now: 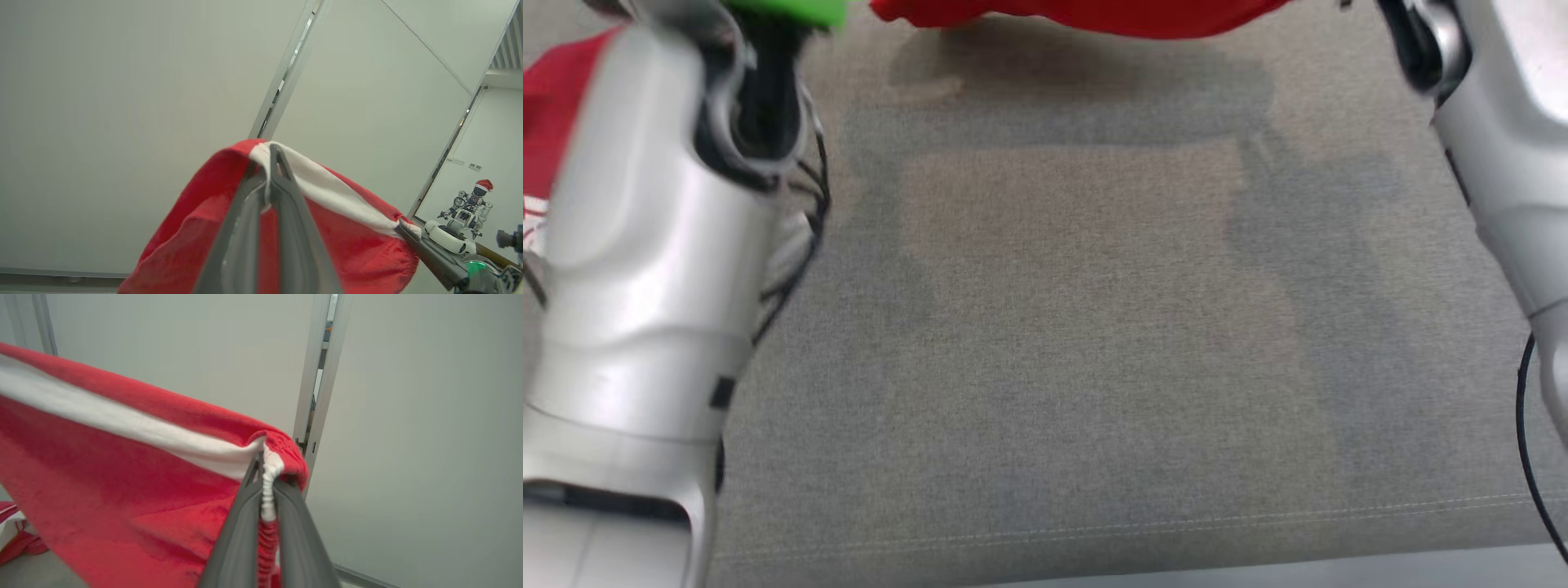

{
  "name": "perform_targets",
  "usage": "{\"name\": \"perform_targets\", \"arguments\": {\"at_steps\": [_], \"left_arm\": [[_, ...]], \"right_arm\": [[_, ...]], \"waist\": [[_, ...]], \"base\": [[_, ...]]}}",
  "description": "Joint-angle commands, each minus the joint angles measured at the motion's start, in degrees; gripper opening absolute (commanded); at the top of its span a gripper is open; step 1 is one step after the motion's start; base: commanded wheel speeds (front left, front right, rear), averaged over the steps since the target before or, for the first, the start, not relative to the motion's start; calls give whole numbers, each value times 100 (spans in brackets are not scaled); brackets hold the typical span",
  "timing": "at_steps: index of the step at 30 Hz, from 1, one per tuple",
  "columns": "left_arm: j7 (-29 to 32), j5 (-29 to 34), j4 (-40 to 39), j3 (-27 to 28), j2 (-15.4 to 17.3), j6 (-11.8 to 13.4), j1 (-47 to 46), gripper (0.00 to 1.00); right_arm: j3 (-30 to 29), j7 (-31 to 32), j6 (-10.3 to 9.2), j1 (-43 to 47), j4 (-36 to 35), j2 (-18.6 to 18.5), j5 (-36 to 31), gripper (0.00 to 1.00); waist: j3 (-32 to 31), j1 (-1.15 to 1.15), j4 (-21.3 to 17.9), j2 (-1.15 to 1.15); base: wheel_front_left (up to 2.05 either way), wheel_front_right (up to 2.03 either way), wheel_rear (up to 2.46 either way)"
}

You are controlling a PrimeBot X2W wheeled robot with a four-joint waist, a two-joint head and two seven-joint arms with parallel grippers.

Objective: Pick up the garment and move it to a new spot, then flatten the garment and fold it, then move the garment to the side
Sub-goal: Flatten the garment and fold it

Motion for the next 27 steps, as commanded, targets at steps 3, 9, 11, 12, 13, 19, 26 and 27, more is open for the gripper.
{"name": "perform_targets", "arguments": {"at_steps": [3, 9, 11, 12, 13, 19, 26, 27], "left_arm": [[-126, -95, 134, -114, -78, -165, 763, 0], [-301, -266, -10, -26, -29, -309, 2285, 0], [-292, -249, -81, -9, 4, -320, 2476, 0], [-310, -209, -163, 19, 43, -323, 2669, 0], [-320, -209, -251, 50, 61, -339, 2867, 0], [-331, 31, -1132, 210, 234, -388, 4022, 0], [-329, 600, -2140, 317, 435, -394, 5484, 0], [-329, 658, -2247, 323, 440, -386, 5696, 0]], "right_arm": [[365, -162, -6, 464, 424, 6, 212, 0], [1275, -332, -6, 1572, 37, -155, 1183, 0], [1372, -348, -7, 1713, -93, -209, 1321, 0], [1450, -375, -6, 1867, -231, -260, 1440, 0], [1527, -388, -6, 2010, -370, -321, 1525, 0], [1660, -427, -6, 2875, -1335, -674, 1575, 0], [1160, -426, -6, 4323, -2504, -949, 1023, 0], [1090, -427, -6, 4547, -2622, -982, 953, 0]], "waist": [[392, -1, 253, 0], [287, -1, 199, 0], [257, -1, 176, 0], [213, -1, 150, 0], [168, -1, 127, 0], [-97, -1, -13, 0], [-499, -1, 2, 0], [-556, -1, 14, 0]], "base": [[0, 0, 0], [0, 0, 0], [0, 0, 0], [0, 0, 0], [0, 0, 0], [0, 0, 0], [0, 0, 0], [0, 0, 0]]}}
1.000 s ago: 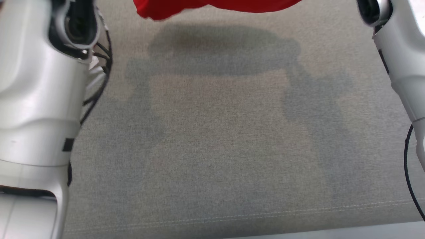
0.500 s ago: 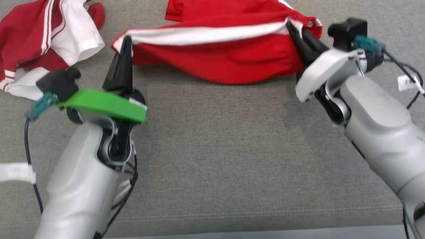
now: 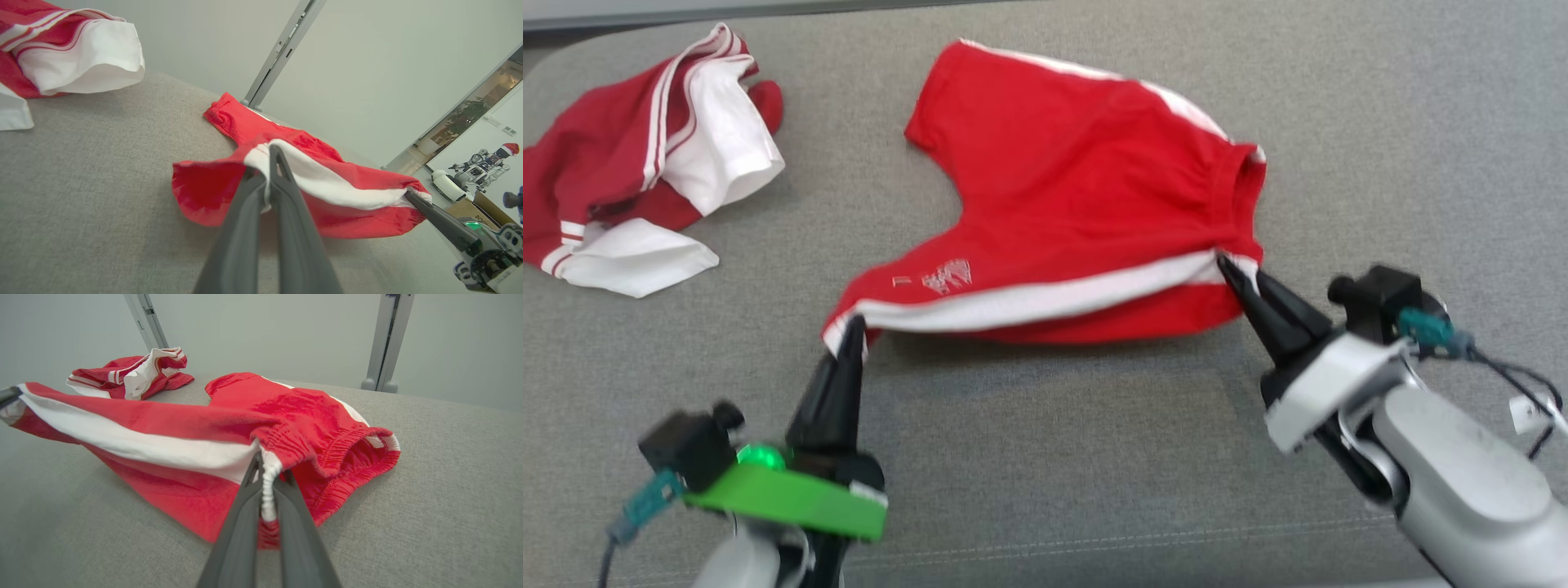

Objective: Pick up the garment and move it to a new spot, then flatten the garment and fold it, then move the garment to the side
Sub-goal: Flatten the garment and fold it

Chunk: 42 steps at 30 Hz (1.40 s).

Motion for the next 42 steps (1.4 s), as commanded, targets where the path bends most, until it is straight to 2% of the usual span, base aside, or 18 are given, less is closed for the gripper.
{"name": "perform_targets", "arguments": {"at_steps": [1, 11, 16, 26, 34, 42], "left_arm": [[-15, 66, -85, -14, 33, 2, 254, 0], [-15, 623, -546, -422, 98, 87, 1584, 0], [-16, 626, -774, -325, 42, 202, 2021, 0], [52, 642, -1245, -196, 188, 272, 2556, 0], [244, 578, -1196, -206, 228, 238, 2143, 0], [751, 472, -646, -202, 480, 67, 733, 0]], "right_arm": [[-91, -19, -6, 251, -102, -57, -84, 0], [-943, -20, -6, 2082, -801, -66, -497, 0], [-1341, 145, -6, 2821, -1232, 2, -724, 0], [-1830, 774, -6, 3763, -2219, 121, -1023, 0], [-1931, 933, -6, 3683, -2311, 282, -898, 0], [-1866, 882, -6, 3255, -2112, 477, -663, 0]], "waist": [[-210, 0, 22, 0], [-723, 0, 134, 0], [-835, 0, 188, 0], [-823, 0, 216, 0], [-753, 0, 80, 0], [-557, 0, -124, 0]], "base": [[0, 0, 0], [0, 0, 0], [0, 0, 0], [0, 0, 0], [0, 0, 0], [0, 0, 0]]}}
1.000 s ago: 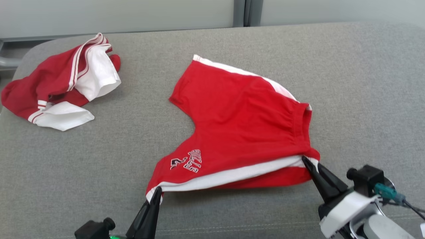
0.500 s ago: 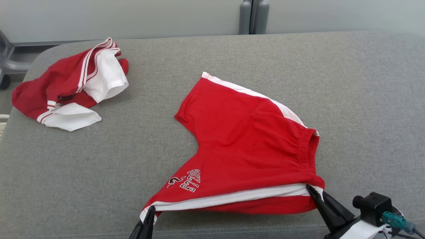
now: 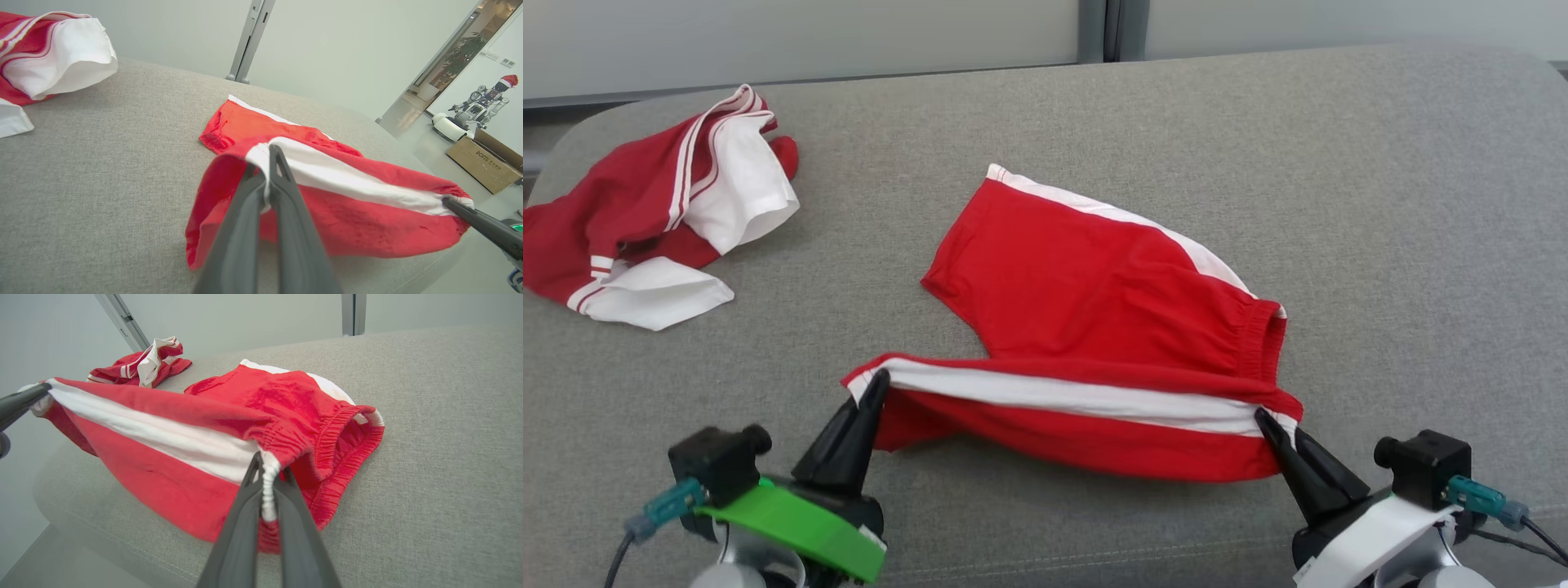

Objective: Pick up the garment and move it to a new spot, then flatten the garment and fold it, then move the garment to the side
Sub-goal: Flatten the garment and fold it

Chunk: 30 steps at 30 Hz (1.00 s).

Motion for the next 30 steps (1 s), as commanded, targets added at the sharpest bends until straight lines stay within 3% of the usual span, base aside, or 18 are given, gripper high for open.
{"name": "perform_targets", "arguments": {"at_steps": [1, 10, 17, 30], "left_arm": [[90, 4, 155, -9, 103, -46, -378, 0], [1290, -543, 809, -607, 749, -128, -2380, 0], [2052, -1188, 1222, -1231, 1454, -132, -3956, 0], [2306, -1452, 2078, -1809, 1930, -128, -5092, 0]], "right_arm": [[24, -23, -6, -153, 35, 39, 41, 0], [42, 60, -6, -883, 167, 417, 83, 0], [-6, 60, -4, -1617, 645, 1063, -52, 0], [148, -195, -4, -2559, 1647, 1616, -62, 0]], "waist": [[128, 0, -126, 0], [725, 0, -705, 0], [1365, 0, -1368, 0], [1955, 0, -1945, 0]], "base": [[0, 0, 0], [0, 0, 0], [0, 0, 0], [0, 0, 0]]}}
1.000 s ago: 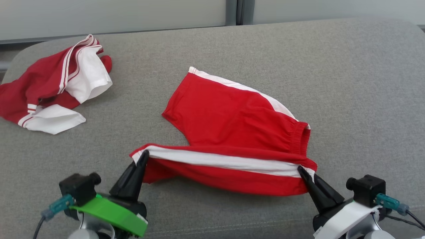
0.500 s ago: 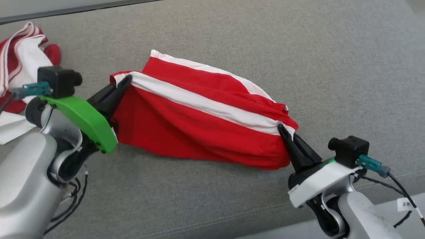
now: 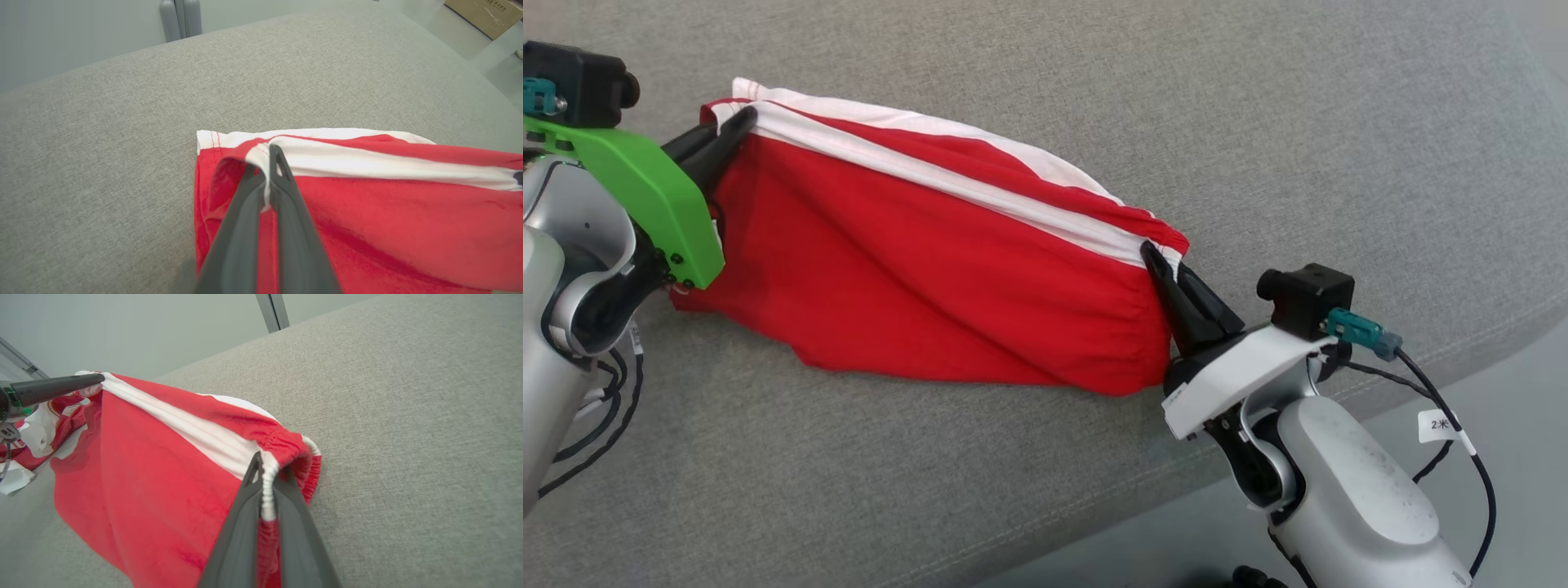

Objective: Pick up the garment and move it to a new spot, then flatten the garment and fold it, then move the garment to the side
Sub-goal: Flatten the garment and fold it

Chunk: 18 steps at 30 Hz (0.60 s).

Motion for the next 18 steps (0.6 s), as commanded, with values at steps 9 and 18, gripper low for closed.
{"name": "perform_targets", "arguments": {"at_steps": [9, 18], "left_arm": [[-112, -59, 306, -225, 222, -11, -443, 0], [-204, 67, 584, -389, 378, -10, -734, 0]], "right_arm": [[270, -274, -3, -617, 618, 101, 223, 0], [647, -508, -3, -996, 968, 105, 630, 0]], "waist": [[432, 0, -434, 0], [482, 0, -537, 0]], "base": [[0, 0, 0], [0, 0, 0]]}}
